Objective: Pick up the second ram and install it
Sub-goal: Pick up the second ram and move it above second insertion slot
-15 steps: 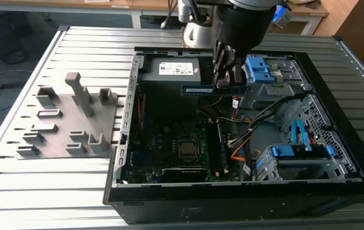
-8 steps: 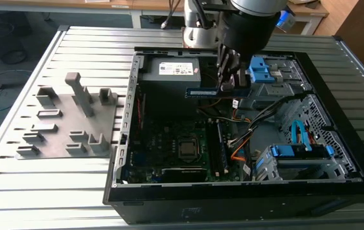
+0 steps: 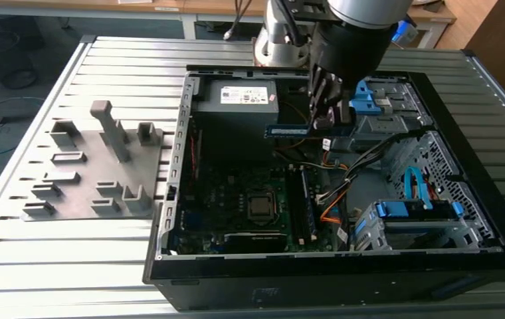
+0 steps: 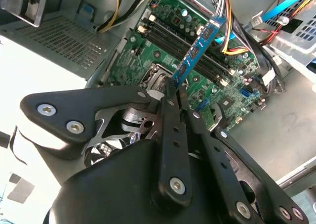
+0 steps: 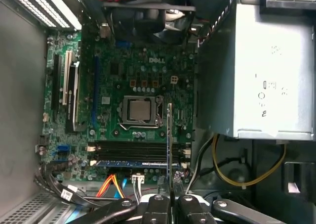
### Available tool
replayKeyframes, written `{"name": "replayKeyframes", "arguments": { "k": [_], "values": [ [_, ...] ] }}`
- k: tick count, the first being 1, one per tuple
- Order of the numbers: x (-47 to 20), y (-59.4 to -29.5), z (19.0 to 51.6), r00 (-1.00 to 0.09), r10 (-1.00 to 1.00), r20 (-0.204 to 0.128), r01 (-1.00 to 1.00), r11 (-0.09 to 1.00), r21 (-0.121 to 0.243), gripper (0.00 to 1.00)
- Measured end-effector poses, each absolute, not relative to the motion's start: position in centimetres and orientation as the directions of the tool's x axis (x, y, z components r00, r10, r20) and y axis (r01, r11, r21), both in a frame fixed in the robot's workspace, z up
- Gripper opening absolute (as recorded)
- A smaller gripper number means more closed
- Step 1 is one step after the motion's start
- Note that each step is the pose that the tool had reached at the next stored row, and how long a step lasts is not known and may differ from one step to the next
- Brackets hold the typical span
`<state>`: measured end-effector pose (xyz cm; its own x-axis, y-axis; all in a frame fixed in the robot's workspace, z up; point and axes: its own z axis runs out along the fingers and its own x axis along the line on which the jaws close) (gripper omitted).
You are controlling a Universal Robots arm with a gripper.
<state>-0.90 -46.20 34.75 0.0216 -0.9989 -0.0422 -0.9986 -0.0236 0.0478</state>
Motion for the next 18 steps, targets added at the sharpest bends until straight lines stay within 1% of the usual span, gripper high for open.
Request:
{"name": "replayKeyframes", "arguments": {
  "k": [18],
  "values": [
    [1.4,-46.2,34.0,0.022,-0.999,-0.042,-0.999,-0.024,0.048,0.14]
  ]
}}
